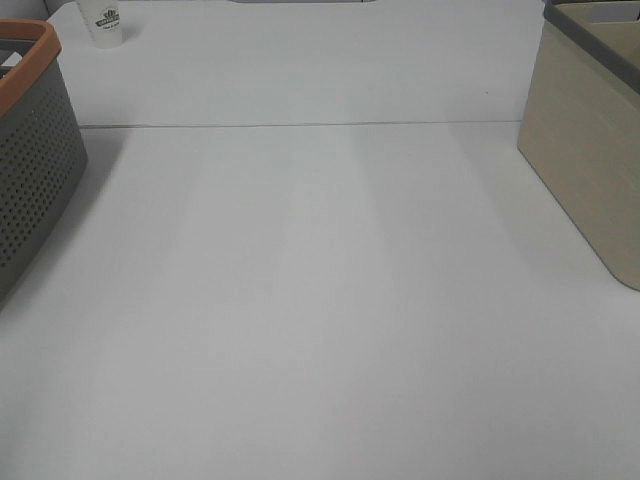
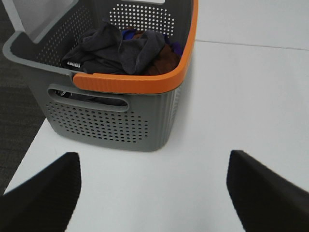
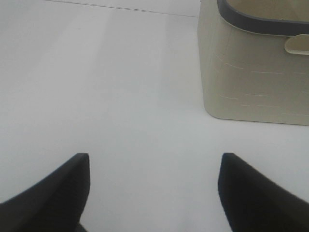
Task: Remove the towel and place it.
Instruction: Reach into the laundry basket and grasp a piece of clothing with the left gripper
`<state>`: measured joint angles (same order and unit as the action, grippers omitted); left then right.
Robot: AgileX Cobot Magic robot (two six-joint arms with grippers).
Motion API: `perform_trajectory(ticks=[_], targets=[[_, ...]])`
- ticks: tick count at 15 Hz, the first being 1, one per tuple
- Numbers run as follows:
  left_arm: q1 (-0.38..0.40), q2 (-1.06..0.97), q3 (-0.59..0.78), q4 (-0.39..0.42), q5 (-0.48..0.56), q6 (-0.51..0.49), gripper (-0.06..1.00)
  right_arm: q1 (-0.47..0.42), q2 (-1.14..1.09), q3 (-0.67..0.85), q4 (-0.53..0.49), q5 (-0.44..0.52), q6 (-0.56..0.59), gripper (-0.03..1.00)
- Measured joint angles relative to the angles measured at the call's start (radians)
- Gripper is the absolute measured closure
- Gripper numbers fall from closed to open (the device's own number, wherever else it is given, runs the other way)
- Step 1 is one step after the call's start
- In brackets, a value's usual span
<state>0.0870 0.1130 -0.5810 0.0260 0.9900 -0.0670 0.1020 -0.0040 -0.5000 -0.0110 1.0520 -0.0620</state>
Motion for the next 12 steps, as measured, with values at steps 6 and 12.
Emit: perform_trajectory(ticks=[6, 12], targets=[[0.000, 0.385, -0.133, 0.055, -0.105, -0.103, 0.18, 0.000, 0.000, 0.000, 0.000, 0.000, 0.000, 0.24], [0.000, 0.686, -0.334, 0.105, -0.221, -0.198, 0.18, 0.000, 0.000, 0.000, 0.000, 0.000, 0.000, 0.24]])
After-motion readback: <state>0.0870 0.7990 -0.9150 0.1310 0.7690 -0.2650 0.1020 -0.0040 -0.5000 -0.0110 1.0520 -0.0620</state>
